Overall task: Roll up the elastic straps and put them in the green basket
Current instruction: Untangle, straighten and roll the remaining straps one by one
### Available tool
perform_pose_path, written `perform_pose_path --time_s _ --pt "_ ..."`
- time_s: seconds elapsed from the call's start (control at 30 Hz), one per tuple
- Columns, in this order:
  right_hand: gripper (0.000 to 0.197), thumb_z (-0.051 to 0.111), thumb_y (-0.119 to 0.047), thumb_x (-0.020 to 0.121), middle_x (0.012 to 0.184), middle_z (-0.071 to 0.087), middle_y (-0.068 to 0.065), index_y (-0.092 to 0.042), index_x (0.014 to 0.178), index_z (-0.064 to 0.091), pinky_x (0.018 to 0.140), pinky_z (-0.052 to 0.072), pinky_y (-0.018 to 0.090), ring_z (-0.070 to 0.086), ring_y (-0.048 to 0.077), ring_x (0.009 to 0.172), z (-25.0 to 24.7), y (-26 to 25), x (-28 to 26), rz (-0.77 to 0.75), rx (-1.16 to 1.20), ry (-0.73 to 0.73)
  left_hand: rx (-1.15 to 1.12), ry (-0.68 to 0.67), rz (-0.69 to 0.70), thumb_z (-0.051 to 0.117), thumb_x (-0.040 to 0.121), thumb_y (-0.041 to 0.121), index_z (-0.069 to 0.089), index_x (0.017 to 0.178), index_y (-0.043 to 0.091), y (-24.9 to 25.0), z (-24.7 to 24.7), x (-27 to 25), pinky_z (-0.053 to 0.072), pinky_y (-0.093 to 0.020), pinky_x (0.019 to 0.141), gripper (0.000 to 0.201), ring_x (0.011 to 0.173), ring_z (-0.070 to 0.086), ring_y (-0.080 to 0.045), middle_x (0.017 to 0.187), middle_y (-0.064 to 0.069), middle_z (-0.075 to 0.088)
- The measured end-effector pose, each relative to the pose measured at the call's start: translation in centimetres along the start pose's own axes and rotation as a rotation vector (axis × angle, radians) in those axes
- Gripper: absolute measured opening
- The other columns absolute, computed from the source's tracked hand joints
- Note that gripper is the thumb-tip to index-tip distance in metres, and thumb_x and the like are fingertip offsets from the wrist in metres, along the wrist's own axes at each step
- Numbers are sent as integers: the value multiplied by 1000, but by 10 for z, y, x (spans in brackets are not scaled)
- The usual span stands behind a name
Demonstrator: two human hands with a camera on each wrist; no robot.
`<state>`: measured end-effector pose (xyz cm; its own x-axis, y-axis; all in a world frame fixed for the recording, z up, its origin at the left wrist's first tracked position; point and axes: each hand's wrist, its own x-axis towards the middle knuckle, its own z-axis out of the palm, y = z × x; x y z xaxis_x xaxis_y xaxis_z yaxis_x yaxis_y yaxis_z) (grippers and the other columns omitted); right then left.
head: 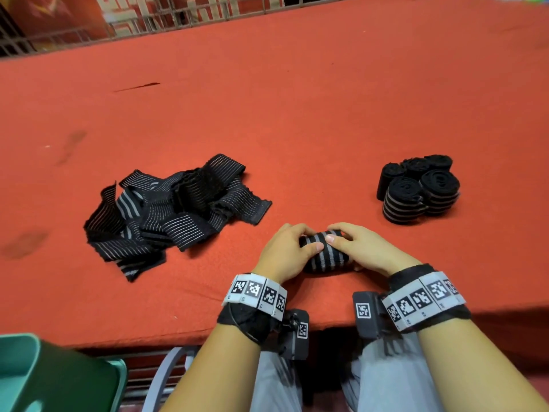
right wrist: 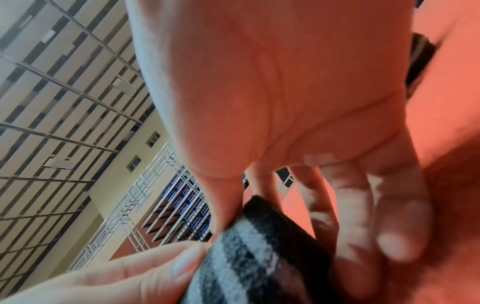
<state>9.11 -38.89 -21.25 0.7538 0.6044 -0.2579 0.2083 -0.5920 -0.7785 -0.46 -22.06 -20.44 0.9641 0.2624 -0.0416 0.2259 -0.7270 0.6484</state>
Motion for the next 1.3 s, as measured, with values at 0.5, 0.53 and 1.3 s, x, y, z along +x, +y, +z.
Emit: perform_pose_path --time_s 0.5,0.53,1.3 --pt "82 77 -25 85 120 57 3 -26 151 30 58 49 17 60 6 77 -8 4 -2 -51 8 -192 -2 -51 -34 62 92 42 60 113 29 0 4 1 48 -40 95 24 106 59 -19 116 -1 61" --pt "80 77 -24 85 121 57 4 -24 150 32 56 48 15 59 5 77 -7 4 -3 -66 -3 -177 -9 -49 -37 62 92 41 59 113 29 0 3 0 48 -40 95 24 105 59 -20 116 -3 62" --pt "56 88 -25 72 109 69 -2 -15 122 64 85 49 26 65 17 104 -149 -55 -64 -302 -8 126 -433 3 94 78 79 3 42 105 13 139 -7 16 49 -34 60 45 77 58 -19 95 -4 55"
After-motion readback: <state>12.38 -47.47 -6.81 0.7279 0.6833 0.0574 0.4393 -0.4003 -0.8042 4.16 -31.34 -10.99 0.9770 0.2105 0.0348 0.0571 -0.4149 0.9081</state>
